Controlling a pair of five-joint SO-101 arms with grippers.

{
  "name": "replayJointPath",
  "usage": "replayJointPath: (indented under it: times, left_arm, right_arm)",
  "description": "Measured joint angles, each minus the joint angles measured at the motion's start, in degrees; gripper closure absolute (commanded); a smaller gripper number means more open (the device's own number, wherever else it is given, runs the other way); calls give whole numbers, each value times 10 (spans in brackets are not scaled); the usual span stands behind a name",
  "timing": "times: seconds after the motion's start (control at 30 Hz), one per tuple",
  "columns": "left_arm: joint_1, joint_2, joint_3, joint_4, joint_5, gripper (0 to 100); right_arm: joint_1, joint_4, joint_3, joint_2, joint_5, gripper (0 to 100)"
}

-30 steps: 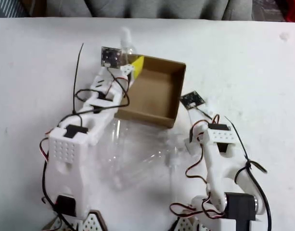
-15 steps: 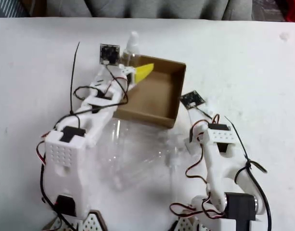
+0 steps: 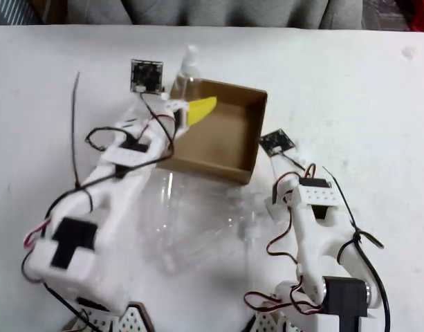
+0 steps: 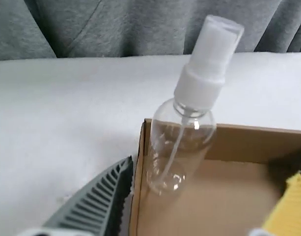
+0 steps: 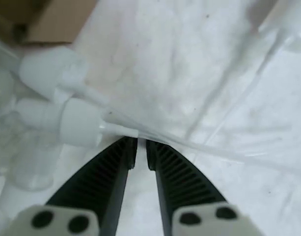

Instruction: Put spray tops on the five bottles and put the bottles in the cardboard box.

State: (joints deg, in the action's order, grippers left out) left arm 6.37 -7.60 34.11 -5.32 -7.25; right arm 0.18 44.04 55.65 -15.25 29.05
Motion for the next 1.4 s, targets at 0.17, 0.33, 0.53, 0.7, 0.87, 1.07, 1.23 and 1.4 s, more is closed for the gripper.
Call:
replayJointPath:
  times: [0.17, 0.33, 0.53, 0.7, 0.87, 1.07, 1.23, 1.4]
  left_arm:
    - [-18, 121, 26, 182, 0, 582]
    - [-79, 219, 25, 375, 0, 582]
    - [-144, 221, -52, 508, 0, 582]
    - [-148, 142, -142, 564, -11, 582]
    - [-148, 8, -245, 571, -28, 582]
    - [-148, -140, -364, 585, -33, 582]
    - [-146, -250, -469, 617, -33, 582]
    - [-150, -321, -576, 676, -33, 582]
  right_arm:
    - [2, 0, 0, 0, 0, 982]
    - [2, 0, 0, 0, 0, 982]
    - [2, -2, 8, -1, -1, 982]
    - [2, -2, 8, -1, -1, 982]
    - [2, -2, 8, -1, -1, 982]
    - [2, -2, 8, -1, -1, 982]
    - [2, -2, 8, -1, -1, 982]
    - [2, -2, 8, -1, -1, 982]
